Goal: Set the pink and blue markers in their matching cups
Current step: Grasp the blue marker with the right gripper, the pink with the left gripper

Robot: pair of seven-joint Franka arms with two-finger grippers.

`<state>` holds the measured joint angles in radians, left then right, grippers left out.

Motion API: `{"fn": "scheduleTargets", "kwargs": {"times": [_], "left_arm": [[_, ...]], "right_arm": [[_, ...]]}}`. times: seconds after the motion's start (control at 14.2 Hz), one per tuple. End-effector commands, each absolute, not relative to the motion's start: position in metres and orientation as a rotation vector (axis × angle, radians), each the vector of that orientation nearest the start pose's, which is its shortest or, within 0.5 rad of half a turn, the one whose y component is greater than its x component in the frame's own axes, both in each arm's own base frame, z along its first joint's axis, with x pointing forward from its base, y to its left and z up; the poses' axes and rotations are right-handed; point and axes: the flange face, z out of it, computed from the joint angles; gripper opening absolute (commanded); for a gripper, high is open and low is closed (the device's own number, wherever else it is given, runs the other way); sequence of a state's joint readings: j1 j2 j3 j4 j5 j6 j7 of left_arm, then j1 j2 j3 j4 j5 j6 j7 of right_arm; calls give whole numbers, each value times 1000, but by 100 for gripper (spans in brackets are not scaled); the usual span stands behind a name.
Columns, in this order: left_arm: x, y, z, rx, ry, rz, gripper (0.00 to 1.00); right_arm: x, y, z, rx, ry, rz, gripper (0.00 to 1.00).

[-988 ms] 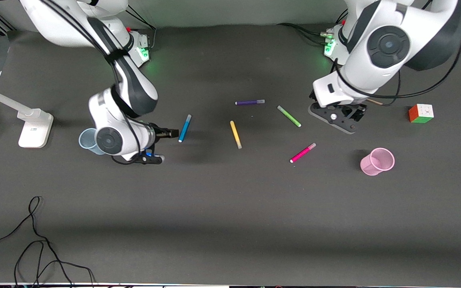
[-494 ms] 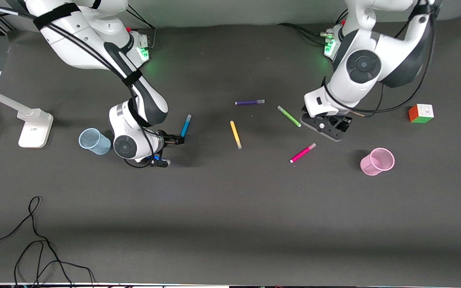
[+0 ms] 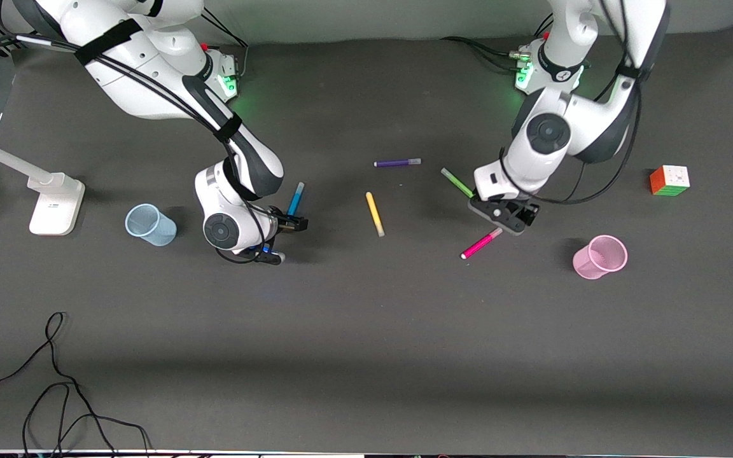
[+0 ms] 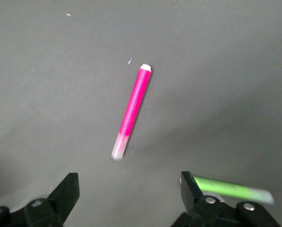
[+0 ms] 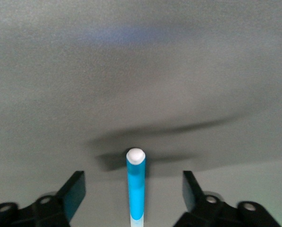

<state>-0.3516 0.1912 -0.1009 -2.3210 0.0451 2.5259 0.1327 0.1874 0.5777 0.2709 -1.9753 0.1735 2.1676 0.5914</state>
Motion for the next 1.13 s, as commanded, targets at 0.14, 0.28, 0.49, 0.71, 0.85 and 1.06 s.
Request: {"fn": "scheduleTargets", "kwargs": {"times": [0.14, 0.28, 0.49, 0.71, 0.85, 1.06], "left_arm": [[476, -232, 212, -2943, 1035, -50, 95], [477, -229, 196, -2941, 1039, -43, 95], [475, -228, 175, -2925, 1086, -26, 91], [479, -215, 170, -2903, 1142, -6, 90], [480, -214, 170, -2903, 1142, -3, 88], [481, -215, 171, -2909, 1124, -4, 61]], "right_arm": [[509, 261, 157, -2963, 458, 683, 60], [508, 261, 154, -2962, 459, 690, 49], [508, 261, 153, -2962, 460, 690, 29], [508, 261, 152, -2961, 456, 676, 22], [508, 260, 152, -2961, 455, 678, 12], [511, 259, 165, -2965, 458, 672, 0]]}}
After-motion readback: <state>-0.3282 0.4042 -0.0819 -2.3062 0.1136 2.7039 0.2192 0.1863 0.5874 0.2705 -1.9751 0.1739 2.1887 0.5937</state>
